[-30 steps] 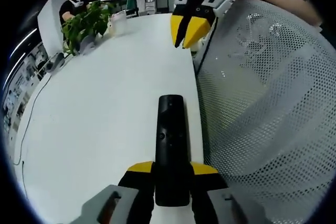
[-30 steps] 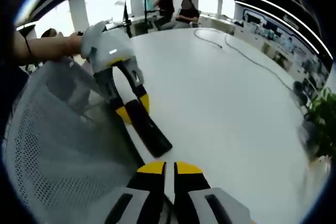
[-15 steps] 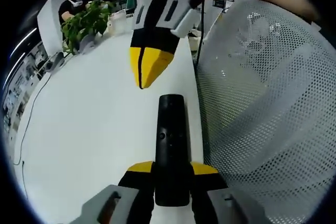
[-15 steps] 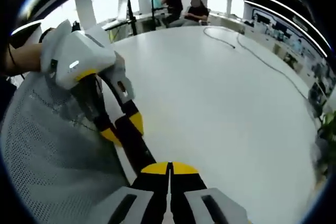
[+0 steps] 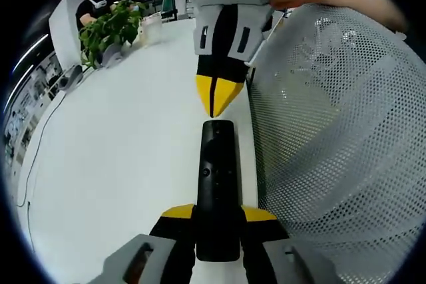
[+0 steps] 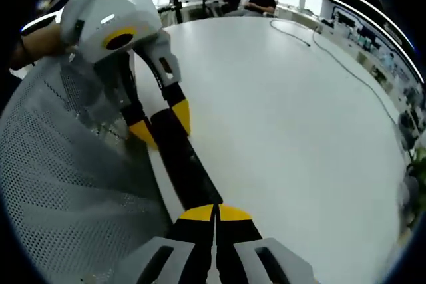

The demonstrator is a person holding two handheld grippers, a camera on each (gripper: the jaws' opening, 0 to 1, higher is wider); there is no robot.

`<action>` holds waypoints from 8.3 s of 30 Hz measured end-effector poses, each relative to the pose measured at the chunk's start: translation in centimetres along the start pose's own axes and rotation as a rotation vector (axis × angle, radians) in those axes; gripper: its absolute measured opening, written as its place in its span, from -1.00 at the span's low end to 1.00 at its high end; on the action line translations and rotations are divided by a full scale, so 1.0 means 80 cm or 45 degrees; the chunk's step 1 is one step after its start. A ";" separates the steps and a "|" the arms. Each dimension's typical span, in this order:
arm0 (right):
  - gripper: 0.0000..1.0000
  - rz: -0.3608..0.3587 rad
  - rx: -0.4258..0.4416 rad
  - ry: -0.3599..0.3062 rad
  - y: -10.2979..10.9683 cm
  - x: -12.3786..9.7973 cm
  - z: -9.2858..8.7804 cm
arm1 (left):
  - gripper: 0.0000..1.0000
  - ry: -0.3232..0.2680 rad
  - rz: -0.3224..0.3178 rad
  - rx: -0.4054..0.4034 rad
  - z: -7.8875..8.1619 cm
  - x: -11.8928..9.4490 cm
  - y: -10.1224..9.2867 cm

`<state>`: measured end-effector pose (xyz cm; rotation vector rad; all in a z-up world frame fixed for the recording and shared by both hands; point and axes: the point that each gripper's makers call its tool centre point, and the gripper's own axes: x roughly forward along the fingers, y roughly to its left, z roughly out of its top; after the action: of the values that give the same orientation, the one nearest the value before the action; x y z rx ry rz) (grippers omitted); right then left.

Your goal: Press the specified remote control buttons in sequence, fully releasing each button before pressing the next.

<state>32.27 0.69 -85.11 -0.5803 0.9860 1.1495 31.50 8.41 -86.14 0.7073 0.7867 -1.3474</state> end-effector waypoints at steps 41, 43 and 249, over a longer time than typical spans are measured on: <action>-1.00 -0.059 -0.152 0.028 -0.001 0.005 0.008 | -0.49 -0.011 0.003 -0.001 0.000 0.000 0.001; -1.00 -0.065 -0.155 0.027 0.000 0.005 0.009 | -0.49 -0.014 0.004 -0.003 0.000 0.000 0.001; -0.87 0.092 -0.395 -0.079 0.042 0.031 0.050 | -0.49 -0.087 -0.062 0.046 0.002 0.001 -0.011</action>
<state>30.69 6.29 -85.03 -0.7562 0.7855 1.3898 30.62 8.15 -86.10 0.6706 0.7303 -1.4258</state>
